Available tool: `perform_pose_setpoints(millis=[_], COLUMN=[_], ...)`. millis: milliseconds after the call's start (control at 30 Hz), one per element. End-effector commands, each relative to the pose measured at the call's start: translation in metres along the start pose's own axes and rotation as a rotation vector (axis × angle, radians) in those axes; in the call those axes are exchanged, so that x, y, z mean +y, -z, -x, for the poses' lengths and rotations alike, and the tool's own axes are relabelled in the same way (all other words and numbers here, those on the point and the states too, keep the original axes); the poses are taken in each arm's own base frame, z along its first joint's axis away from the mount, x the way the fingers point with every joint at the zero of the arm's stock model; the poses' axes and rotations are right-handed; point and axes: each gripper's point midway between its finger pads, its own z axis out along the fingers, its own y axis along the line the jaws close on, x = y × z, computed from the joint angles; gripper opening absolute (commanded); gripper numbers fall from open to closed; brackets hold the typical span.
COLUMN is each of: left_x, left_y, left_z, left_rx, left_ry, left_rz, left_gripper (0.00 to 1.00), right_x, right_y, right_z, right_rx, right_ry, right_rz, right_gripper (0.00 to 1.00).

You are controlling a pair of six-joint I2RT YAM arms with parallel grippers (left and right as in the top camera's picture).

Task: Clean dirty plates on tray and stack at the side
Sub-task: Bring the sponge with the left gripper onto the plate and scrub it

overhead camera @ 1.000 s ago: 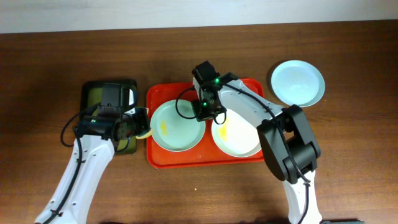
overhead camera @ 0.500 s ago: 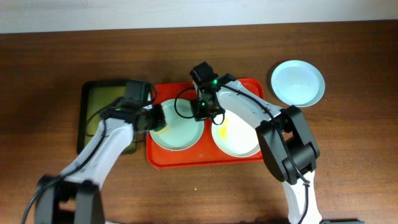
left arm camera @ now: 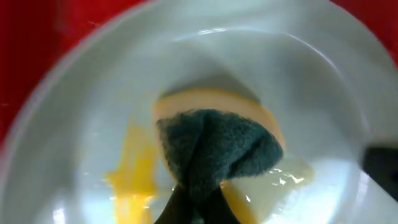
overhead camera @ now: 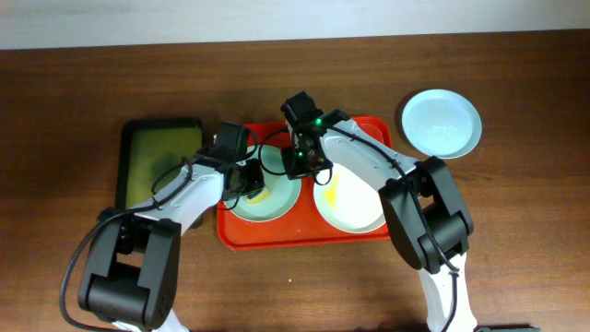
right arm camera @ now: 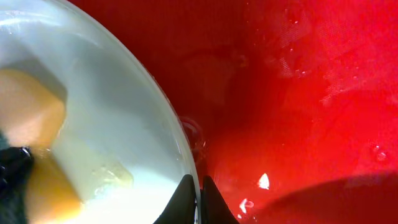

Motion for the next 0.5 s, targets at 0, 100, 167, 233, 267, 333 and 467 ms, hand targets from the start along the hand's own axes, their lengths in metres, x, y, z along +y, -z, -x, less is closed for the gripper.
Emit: perform_pose_setpoints(millis=[0, 100, 167, 233, 267, 333, 467], left_x=[0.090, 0.099, 0.093, 0.081, 0.070, 0.047, 0.010], left_y=[0.005, 0.025, 0.038, 0.047, 0.052, 0.057, 0.052], left_z=[0.003, 0.013, 0.022, 0.028, 0.031, 0.032, 0.027], left_rx=[-0.062, -0.108, -0.152, -0.177, -0.187, -0.181, -0.122], left_ry=[0.031, 0.050, 0.061, 0.069, 0.073, 0.074, 0.062], left_rz=[0.415, 0.447, 0.416, 0.351, 0.289, 0.158, -0.045], left_gripper=[0.00, 0.00, 0.00, 0.00, 0.00, 0.00, 0.00], right_x=[-0.006, -0.006, -0.006, -0.006, -0.006, -0.005, -0.005], right_y=[-0.010, -0.010, -0.010, -0.010, -0.010, -0.010, -0.010], right_z=[-0.008, -0.008, -0.008, -0.008, -0.008, -0.007, -0.007], right_rx=[0.023, 0.023, 0.023, 0.023, 0.022, 0.018, 0.017], right_ry=[-0.004, -0.003, -0.003, -0.004, -0.004, -0.003, -0.003], right_rz=[-0.042, -0.042, -0.042, -0.042, -0.042, -0.041, -0.040], right_gripper=[0.04, 0.04, 0.04, 0.04, 0.04, 0.04, 0.04])
